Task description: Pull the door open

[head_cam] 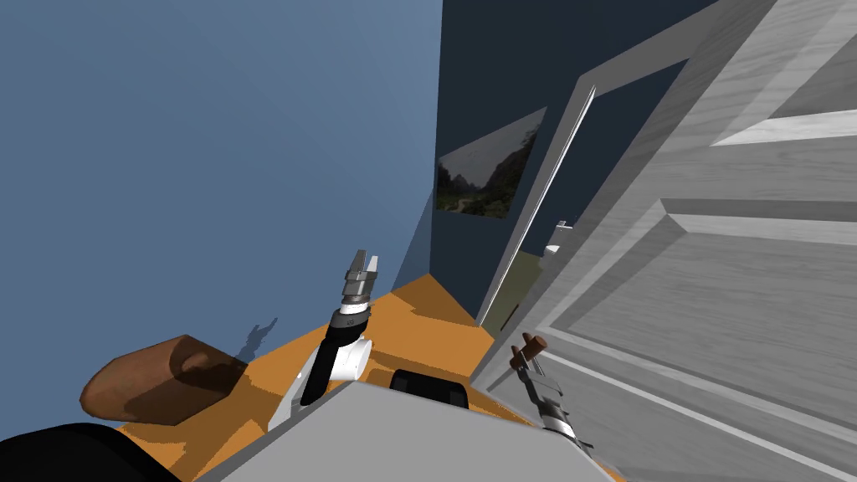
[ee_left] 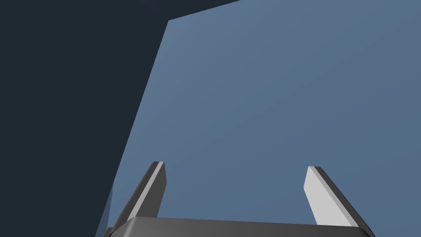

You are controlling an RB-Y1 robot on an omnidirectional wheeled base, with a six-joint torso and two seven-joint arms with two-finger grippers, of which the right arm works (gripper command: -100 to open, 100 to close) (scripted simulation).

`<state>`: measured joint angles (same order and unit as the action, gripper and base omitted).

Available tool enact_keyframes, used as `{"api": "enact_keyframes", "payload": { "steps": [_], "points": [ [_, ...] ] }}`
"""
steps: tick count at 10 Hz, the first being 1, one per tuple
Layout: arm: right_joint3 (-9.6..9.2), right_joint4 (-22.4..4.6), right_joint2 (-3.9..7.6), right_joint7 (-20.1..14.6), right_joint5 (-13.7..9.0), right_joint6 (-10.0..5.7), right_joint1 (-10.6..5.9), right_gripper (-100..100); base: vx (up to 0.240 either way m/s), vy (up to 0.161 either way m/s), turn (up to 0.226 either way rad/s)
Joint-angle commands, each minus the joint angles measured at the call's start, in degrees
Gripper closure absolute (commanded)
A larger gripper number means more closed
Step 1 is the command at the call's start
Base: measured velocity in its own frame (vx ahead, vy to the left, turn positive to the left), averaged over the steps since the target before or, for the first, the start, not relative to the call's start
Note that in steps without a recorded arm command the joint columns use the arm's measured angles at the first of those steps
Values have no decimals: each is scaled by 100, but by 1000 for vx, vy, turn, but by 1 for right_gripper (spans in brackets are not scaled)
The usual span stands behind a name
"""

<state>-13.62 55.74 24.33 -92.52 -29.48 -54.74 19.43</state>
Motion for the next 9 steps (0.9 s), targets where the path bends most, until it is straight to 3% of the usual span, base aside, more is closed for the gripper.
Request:
{"api": "enact_keyframes", "payload": {
  "steps": [1, 5, 6, 9],
  "points": [
    [-109, 0, 88, -97, 65, -108, 82, 100, -239, -62, 124],
    [-326, -11, 273, -296, 198, -347, 214, 100, -217, -26, 90],
    [-292, 6, 248, -263, 176, -292, 177, 100, -102, -15, 29],
    [-404, -112, 346, -418, 265, -464, 201, 100, -200, -19, 130]
  ]
}}
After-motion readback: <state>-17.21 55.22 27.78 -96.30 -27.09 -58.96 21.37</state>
